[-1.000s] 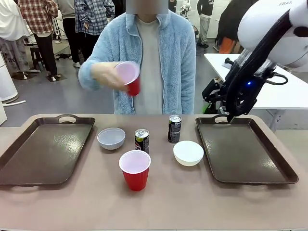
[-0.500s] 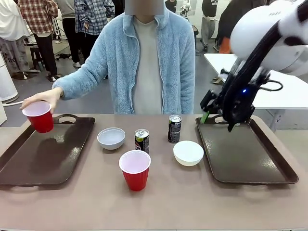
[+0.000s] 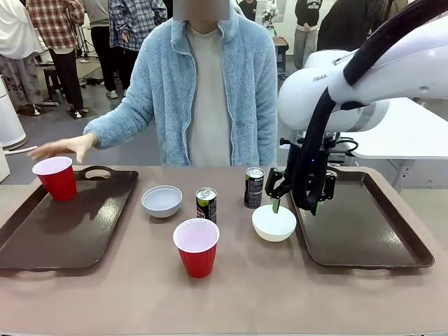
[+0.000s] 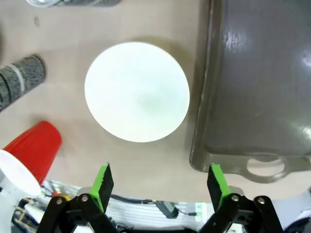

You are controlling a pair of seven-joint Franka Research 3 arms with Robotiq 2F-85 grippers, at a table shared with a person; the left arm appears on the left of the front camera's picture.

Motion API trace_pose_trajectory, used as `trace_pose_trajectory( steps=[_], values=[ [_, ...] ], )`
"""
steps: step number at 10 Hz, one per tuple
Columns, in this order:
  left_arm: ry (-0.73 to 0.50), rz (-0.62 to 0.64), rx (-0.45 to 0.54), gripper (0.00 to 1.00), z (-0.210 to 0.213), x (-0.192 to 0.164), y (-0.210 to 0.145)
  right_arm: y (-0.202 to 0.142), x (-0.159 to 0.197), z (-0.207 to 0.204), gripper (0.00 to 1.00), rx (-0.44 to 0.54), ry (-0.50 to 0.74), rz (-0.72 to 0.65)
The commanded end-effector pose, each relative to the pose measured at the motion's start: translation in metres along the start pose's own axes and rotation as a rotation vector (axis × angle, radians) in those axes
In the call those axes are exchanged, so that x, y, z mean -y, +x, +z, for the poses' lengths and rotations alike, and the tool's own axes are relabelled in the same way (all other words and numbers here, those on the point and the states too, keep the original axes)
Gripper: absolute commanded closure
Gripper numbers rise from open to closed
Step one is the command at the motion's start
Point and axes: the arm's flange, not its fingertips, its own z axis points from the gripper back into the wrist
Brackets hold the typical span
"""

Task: Prepare tableware on both trays.
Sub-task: Pick up a Picnic Bowl from the table and place it on a Handle tray.

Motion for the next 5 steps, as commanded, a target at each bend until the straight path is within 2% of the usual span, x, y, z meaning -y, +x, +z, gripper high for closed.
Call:
trace_pose_trajectory(
  steps=[1, 5],
  values=[
    [-0.014, -0.007, 0.010, 0.00, 0.001, 0.001, -0.001, 0.018, -0.003, -0.005, 0.00, 0.026, -0.054, 0.010],
    [-0.014, -0.007, 0.010, 0.00, 0.001, 0.001, -0.001, 0.029, -0.007, -0.032, 0.00, 0.083, -0.036, 0.053]
  ],
)
